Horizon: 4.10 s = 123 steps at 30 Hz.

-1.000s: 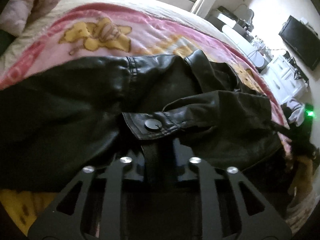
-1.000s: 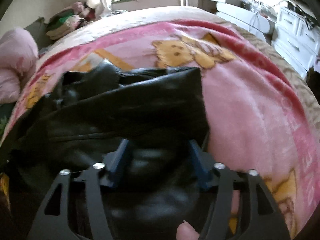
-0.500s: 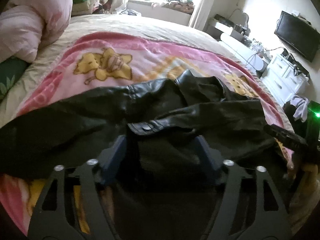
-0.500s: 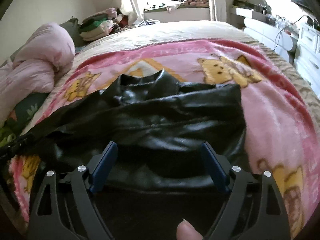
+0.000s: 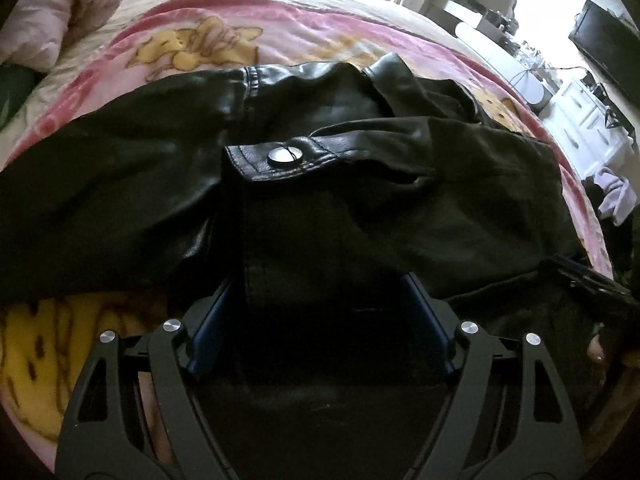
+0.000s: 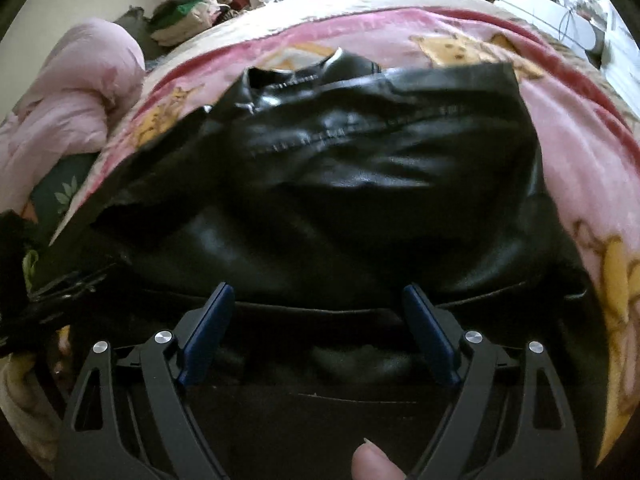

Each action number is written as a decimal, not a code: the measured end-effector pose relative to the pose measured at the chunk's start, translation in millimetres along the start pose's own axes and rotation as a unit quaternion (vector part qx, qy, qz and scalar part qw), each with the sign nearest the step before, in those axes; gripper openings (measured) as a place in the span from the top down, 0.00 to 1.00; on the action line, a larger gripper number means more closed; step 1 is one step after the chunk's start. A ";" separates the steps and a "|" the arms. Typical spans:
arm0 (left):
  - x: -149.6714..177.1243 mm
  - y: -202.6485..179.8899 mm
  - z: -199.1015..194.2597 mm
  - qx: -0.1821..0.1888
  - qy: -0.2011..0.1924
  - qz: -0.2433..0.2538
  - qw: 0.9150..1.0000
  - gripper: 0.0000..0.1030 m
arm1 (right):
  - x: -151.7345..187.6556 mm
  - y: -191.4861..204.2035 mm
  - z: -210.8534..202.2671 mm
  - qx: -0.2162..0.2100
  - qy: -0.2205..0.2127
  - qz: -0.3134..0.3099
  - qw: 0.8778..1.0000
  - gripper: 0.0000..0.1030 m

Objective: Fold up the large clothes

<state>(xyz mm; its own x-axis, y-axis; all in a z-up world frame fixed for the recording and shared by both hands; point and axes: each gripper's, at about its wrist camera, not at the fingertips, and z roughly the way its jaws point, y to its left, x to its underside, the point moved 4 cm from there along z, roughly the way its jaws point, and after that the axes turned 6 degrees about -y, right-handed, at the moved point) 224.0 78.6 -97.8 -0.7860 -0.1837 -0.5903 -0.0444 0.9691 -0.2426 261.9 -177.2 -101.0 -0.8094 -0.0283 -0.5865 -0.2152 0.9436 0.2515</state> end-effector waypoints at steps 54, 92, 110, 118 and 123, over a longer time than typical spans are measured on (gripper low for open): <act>25.1 228.0 -140.4 -0.181 -0.111 -0.238 0.948 0.09 | -0.6 268.4 -31.2 -0.129 -0.075 -0.189 0.971 0.04; -16.8 269.6 -192.9 -0.178 -0.258 -0.289 0.905 0.98 | -0.2 197.9 -43.1 -0.098 -0.085 -0.132 0.983 0.04; -105.6 124.4 -257.6 -0.114 -0.348 -0.144 0.919 0.99 | -25.5 101.7 -86.4 -0.058 -0.138 -0.092 0.984 0.04; -126.5 64.0 -256.0 -0.093 -0.359 -0.091 0.924 1.00 | -39.4 44.4 -107.1 -0.037 -0.174 -0.046 0.983 0.04; -132.5 27.0 -249.0 -0.074 -0.359 -0.061 0.928 1.00 | -43.2 6.2 -119.9 -0.034 -0.189 0.007 0.981 0.04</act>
<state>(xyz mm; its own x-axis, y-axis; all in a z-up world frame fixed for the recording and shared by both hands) 173.4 170.0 165.6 -0.1575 -0.3045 -0.9394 -0.2327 0.9359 -0.2643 230.1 -209.7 18.2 -0.5550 0.1216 -0.8229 -0.2520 0.9182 0.3057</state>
